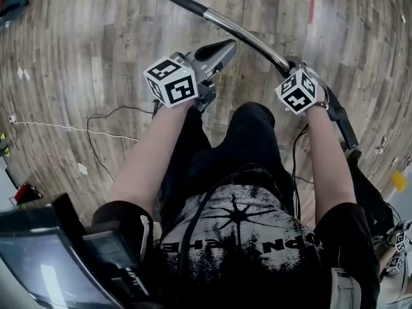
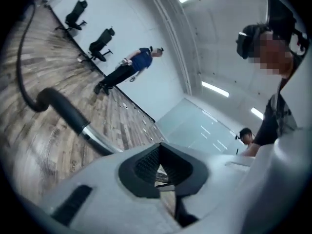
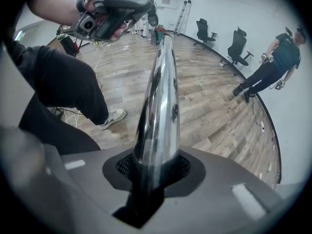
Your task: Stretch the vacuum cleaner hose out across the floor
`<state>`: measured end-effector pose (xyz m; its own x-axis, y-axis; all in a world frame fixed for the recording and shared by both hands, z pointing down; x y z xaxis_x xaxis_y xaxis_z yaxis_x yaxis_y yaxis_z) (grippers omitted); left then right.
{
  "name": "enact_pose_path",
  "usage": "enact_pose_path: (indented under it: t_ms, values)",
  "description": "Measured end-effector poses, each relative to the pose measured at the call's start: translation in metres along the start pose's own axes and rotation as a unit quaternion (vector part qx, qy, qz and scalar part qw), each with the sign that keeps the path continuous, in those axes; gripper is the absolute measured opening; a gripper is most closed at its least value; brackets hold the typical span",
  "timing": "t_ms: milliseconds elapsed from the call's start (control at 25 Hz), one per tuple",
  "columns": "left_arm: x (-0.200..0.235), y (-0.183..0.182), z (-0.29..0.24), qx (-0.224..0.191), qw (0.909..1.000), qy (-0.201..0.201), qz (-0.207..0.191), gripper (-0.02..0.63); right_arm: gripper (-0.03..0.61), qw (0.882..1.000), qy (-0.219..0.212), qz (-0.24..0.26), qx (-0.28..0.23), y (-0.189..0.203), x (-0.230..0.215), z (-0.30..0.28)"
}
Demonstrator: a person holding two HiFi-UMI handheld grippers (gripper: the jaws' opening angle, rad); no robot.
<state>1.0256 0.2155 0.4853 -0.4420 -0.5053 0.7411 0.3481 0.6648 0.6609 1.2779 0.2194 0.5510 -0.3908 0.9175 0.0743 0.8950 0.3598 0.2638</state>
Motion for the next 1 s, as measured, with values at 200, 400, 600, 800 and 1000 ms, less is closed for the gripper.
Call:
enact_pose_path:
  t_ms: [200, 400, 600, 800, 1000]
  values:
    - [0.032, 0.036, -0.037, 0.081, 0.983, 0.066, -0.151, 0.0, 0.106, 1.0, 0.008, 0.003, -0.004, 0.066, -0.002, -0.105]
    - [0.075, 0.075, -0.06, 0.101, 0.9641, 0.08, -0.232, 0.0, 0.095, 1.0, 0.019, -0.017, -0.002, 0.134, -0.008, -0.217]
    - [0.093, 0.115, -0.077, 0.084, 0.9634, 0.059, -0.248, 0.0, 0.094, 0.999, 0.026, -0.017, -0.011, 0.192, -0.01, -0.289]
    - [0.101, 0.143, -0.072, 0.1, 0.9639, 0.023, -0.245, 0.001, 0.092, 1.0, 0.023, -0.018, -0.011, 0.219, -0.013, -0.331]
    - [0.106, 0.155, -0.062, 0.098, 0.9691, 0.007, -0.226, 0.0, 0.092, 1.0, 0.015, -0.022, 0.01, 0.235, -0.017, -0.359]
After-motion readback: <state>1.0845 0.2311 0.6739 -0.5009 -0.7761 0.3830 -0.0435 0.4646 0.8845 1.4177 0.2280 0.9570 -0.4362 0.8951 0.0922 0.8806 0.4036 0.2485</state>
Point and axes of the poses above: the fingertips, and each gripper's own axes: z backward along the fingers, x to its left, y out of its underside, the point moved 10 cm from there along z, backward along the fingers, and after that the axes turned 3 degrees about -z, right-handed, at the moved point
